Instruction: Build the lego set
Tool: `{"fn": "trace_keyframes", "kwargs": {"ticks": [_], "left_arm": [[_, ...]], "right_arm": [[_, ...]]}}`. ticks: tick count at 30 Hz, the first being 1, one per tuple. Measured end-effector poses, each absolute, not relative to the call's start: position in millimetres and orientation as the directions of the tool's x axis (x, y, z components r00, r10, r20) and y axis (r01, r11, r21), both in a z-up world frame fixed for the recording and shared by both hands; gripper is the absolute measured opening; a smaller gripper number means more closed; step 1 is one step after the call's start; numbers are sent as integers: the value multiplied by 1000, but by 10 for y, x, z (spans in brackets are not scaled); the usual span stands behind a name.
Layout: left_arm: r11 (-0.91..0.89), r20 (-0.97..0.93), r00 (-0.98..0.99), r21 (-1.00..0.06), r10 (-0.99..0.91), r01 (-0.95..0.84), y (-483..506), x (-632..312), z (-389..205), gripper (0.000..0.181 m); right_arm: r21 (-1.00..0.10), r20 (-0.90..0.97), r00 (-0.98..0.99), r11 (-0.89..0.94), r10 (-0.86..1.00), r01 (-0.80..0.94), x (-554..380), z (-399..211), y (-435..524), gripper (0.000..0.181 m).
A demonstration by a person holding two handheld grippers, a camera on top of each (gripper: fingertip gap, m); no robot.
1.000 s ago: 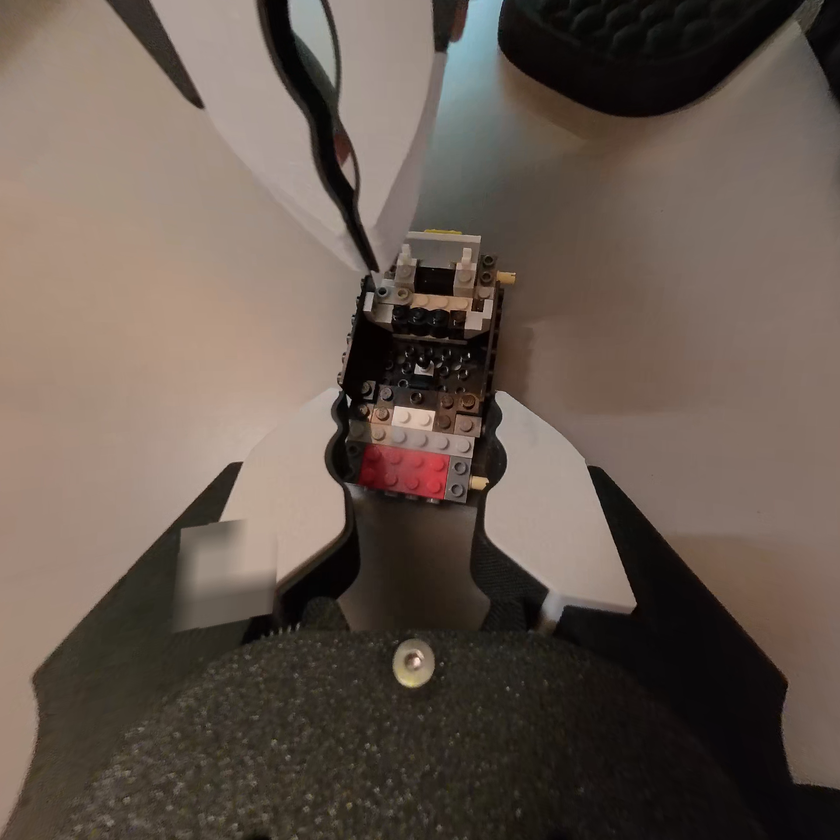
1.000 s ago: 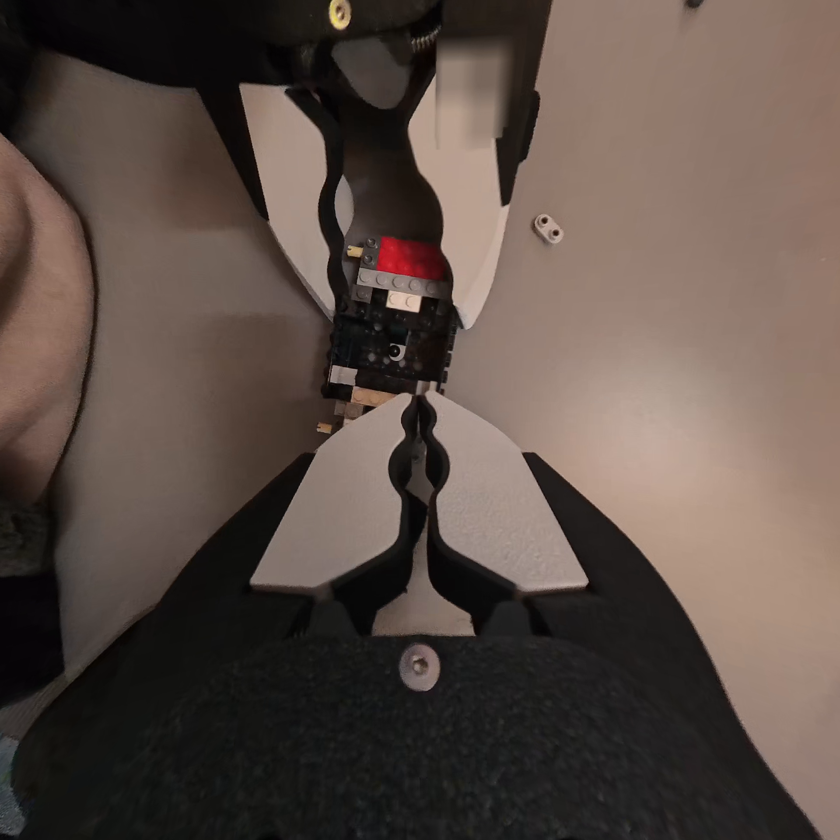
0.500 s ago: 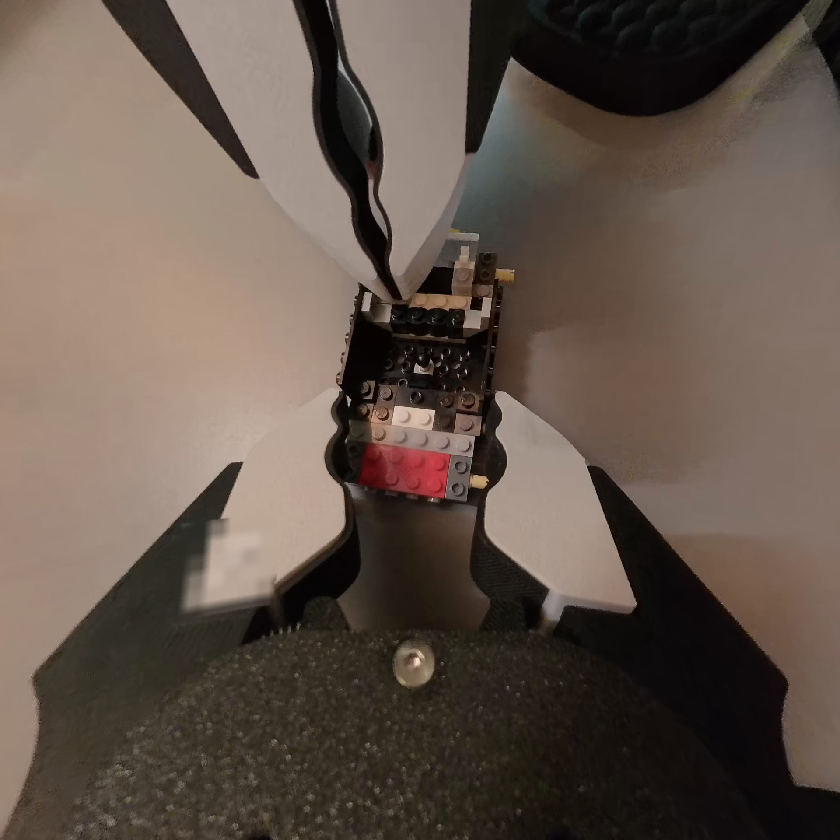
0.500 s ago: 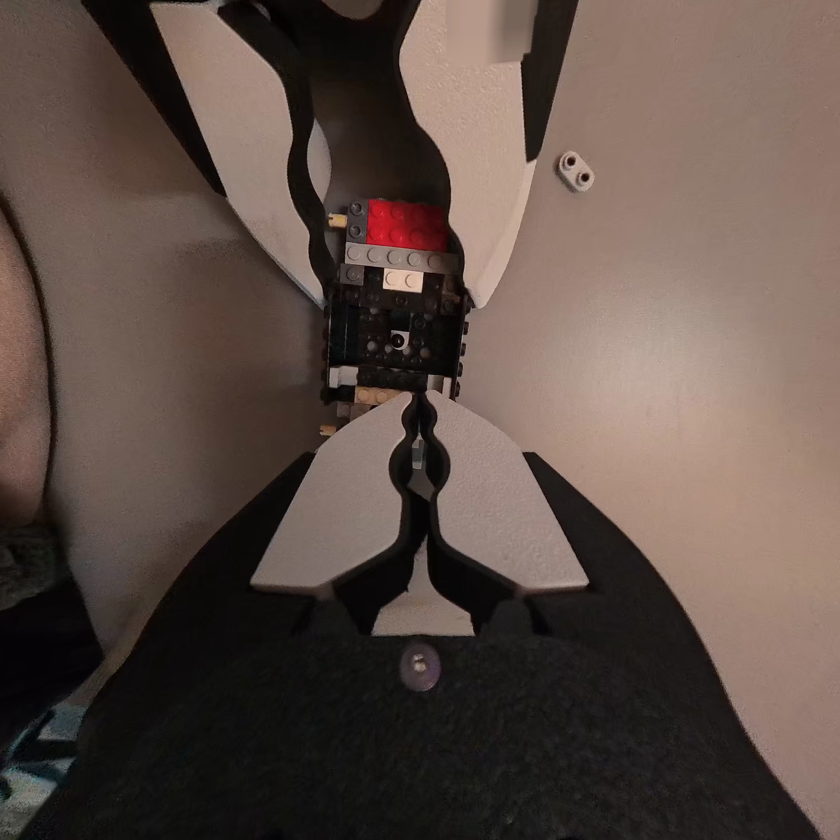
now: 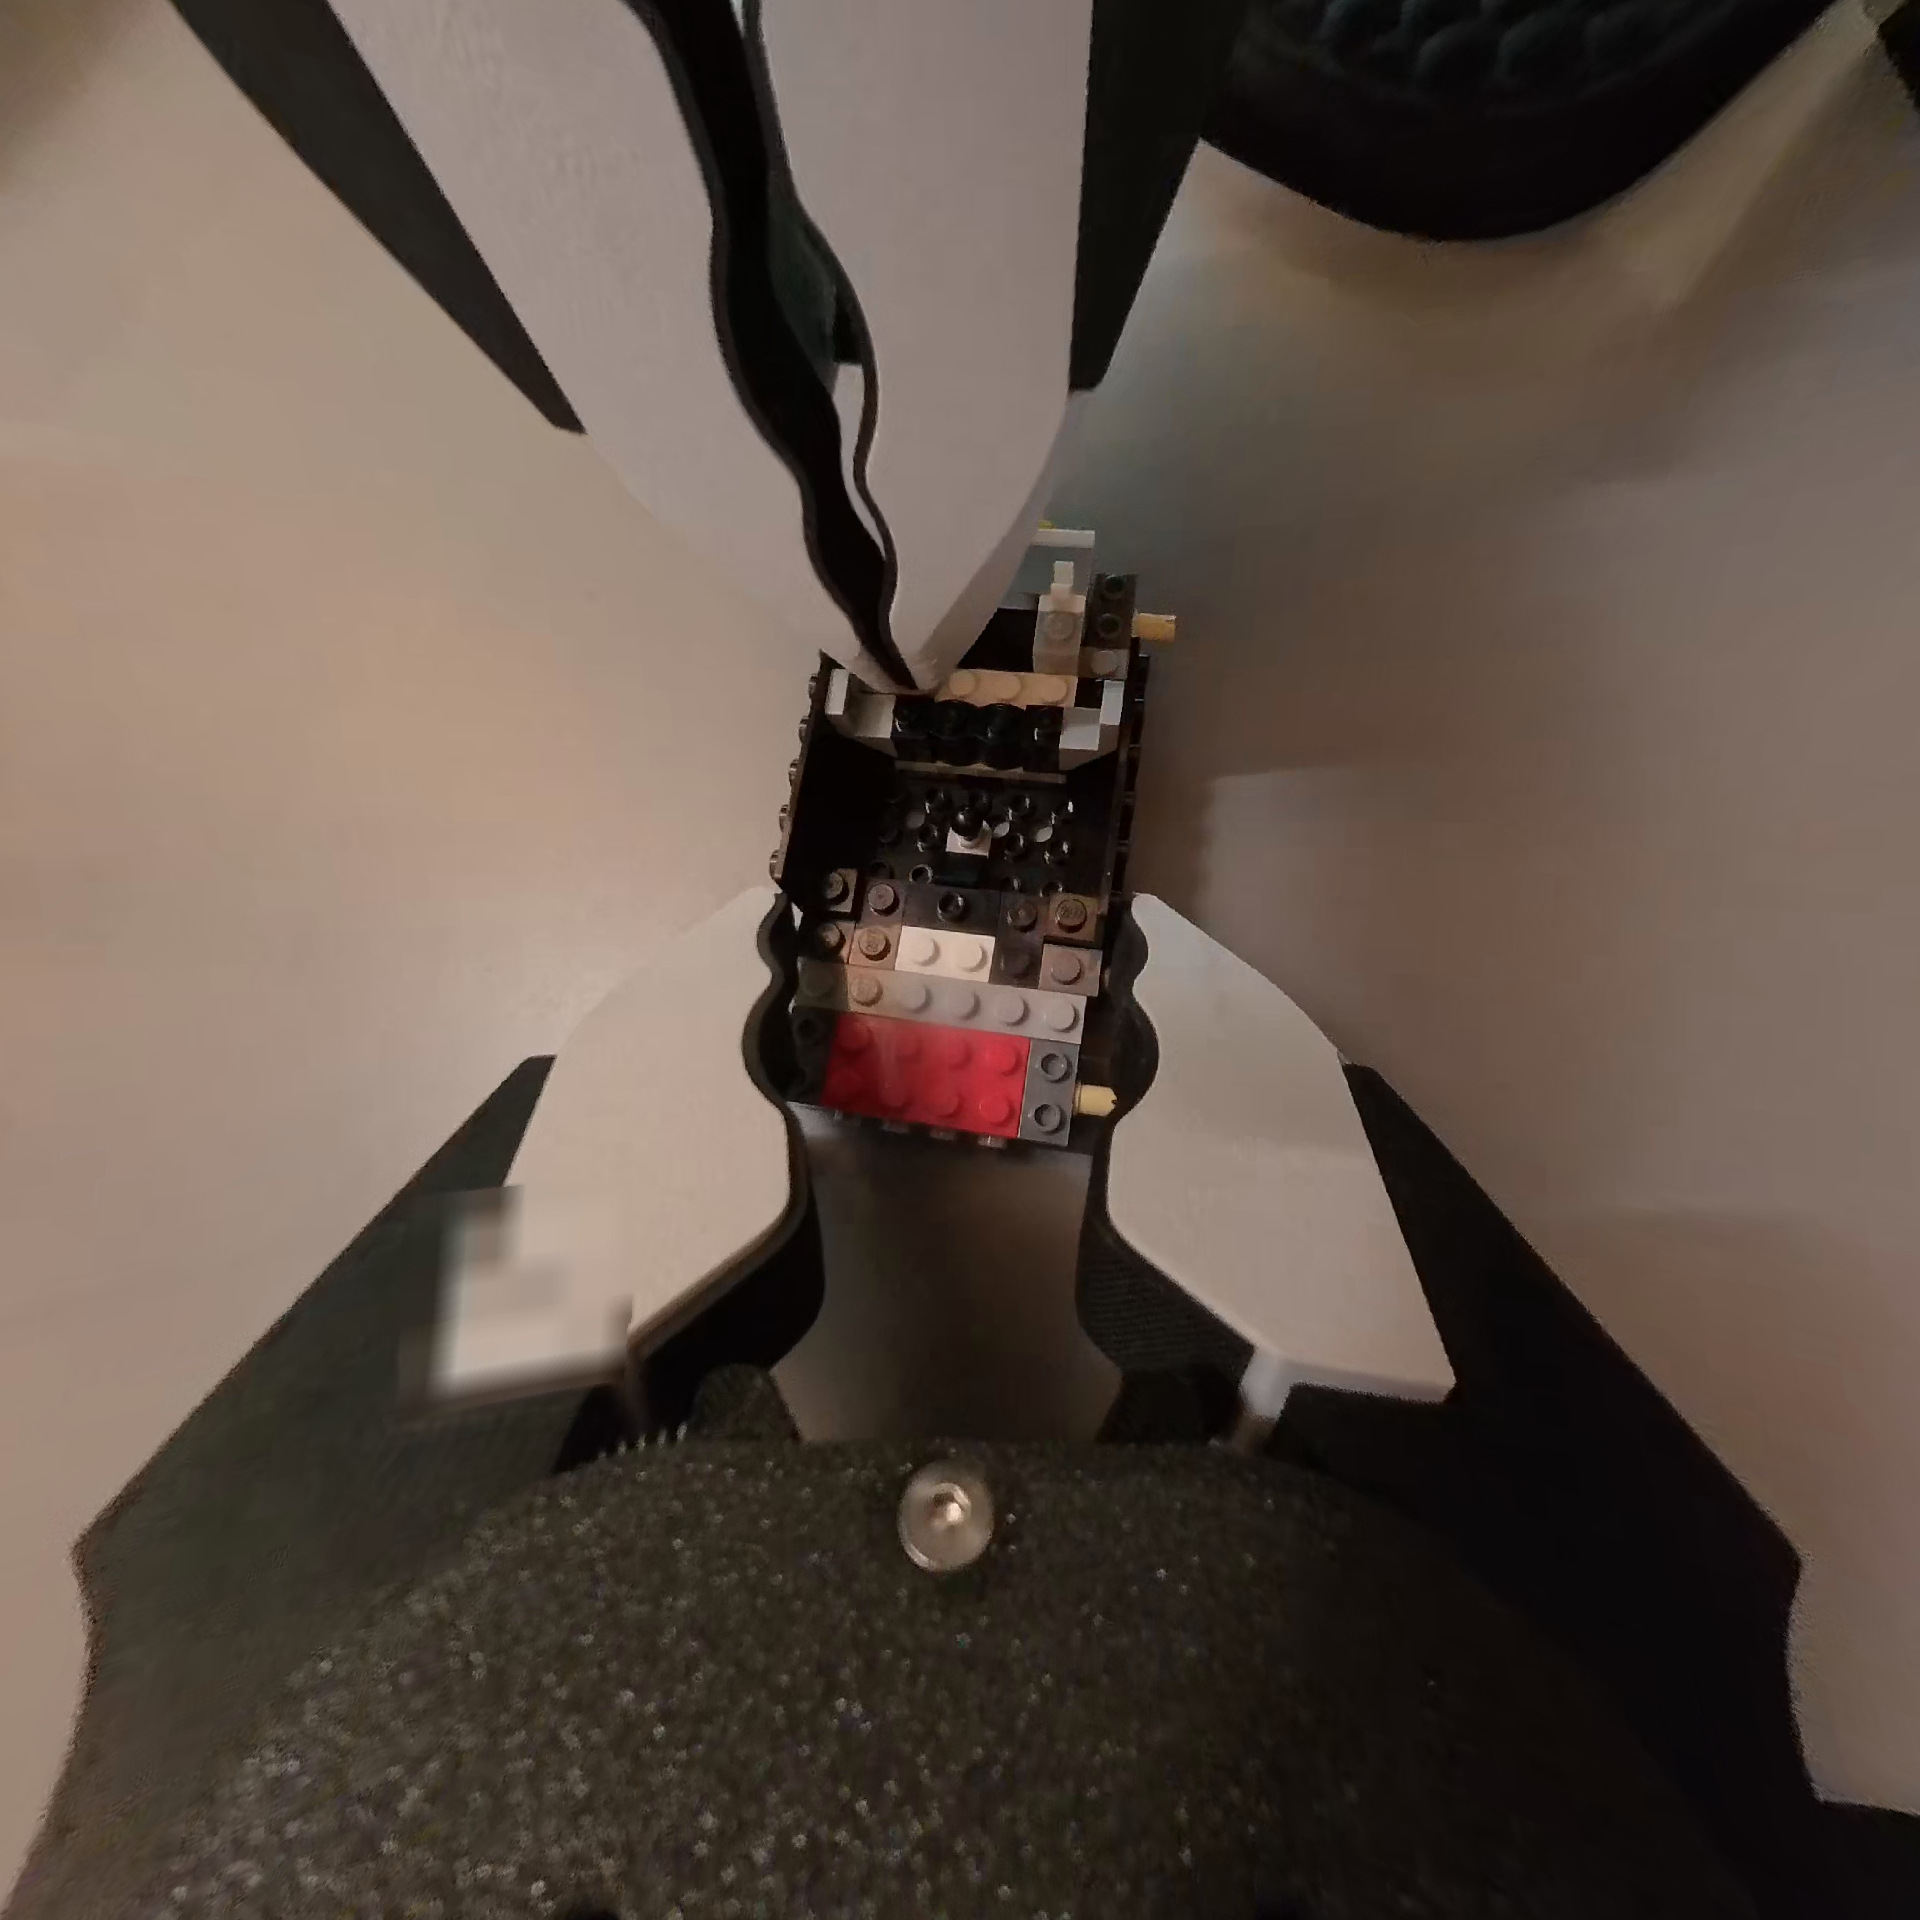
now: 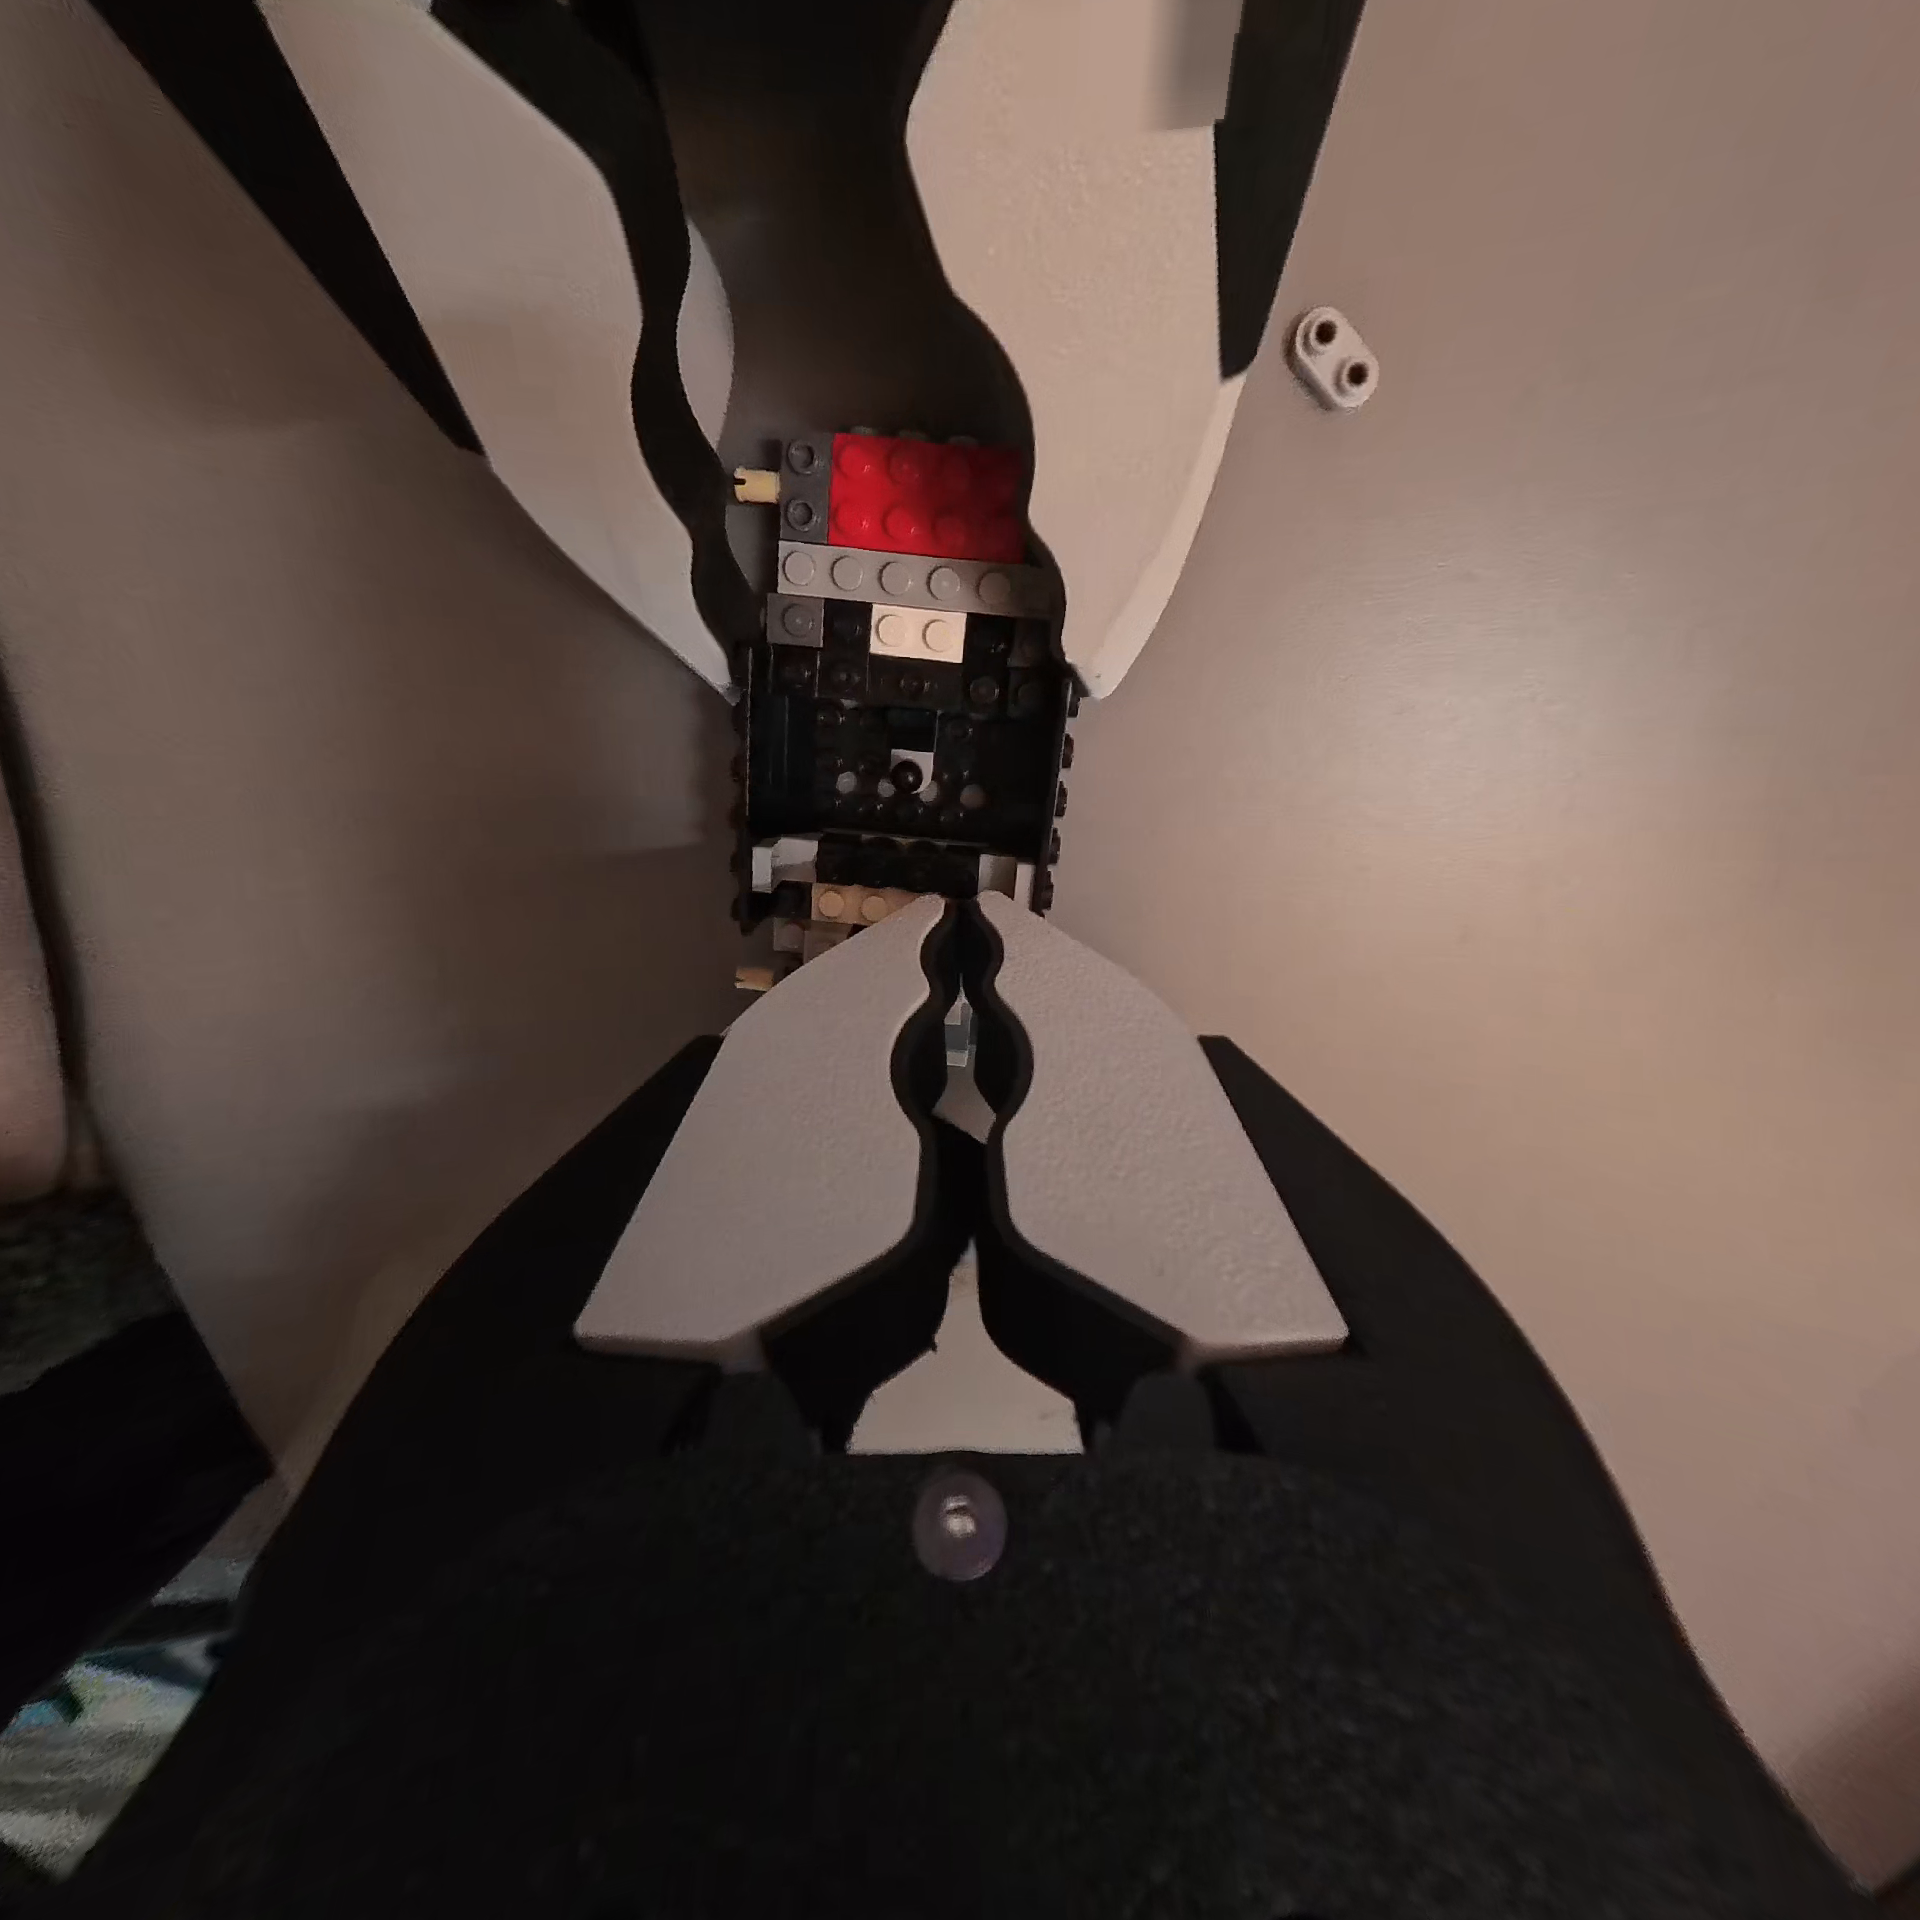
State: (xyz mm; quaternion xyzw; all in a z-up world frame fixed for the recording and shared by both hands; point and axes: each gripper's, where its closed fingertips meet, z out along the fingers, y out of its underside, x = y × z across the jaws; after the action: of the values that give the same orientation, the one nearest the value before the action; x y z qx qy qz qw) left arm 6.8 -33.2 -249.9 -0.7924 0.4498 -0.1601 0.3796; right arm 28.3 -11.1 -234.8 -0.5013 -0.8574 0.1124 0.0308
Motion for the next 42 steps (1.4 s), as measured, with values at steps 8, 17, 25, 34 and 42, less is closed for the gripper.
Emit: {"fn": "trace_keyframes", "kwargs": {"ticks": [8, 17, 25, 34, 42], "left_arm": [[-307, -90, 547, -746, -832, -591, -329, 70, -2493, 57], [-285, -122, 547, -749, -828, -599, -312, 80, -2485, 57], [-284, -114, 543, -752, -832, -595, -302, 109, -2483, 57], [-285, -105, 537, -754, -837, -591, -314, 122, -2485, 57], [-291, -102, 541, -753, -835, -591, -321, 125, -2489, 57]], "right_arm": [[-564, -112, -313, 199, 943, 802, 407, -1887, 54, 1], [-726, -66, -270, 140, 961, 673, 379, -2158, 71, 15], [-720, -176, -390, 152, 904, 678, 319, -2256, 95, 13], [-699, -180, -445, 204, 877, 685, 307, -2287, 60, 14], [-617, -145, -444, 269, 884, 739, 284, -2328, 50, 12]]}}
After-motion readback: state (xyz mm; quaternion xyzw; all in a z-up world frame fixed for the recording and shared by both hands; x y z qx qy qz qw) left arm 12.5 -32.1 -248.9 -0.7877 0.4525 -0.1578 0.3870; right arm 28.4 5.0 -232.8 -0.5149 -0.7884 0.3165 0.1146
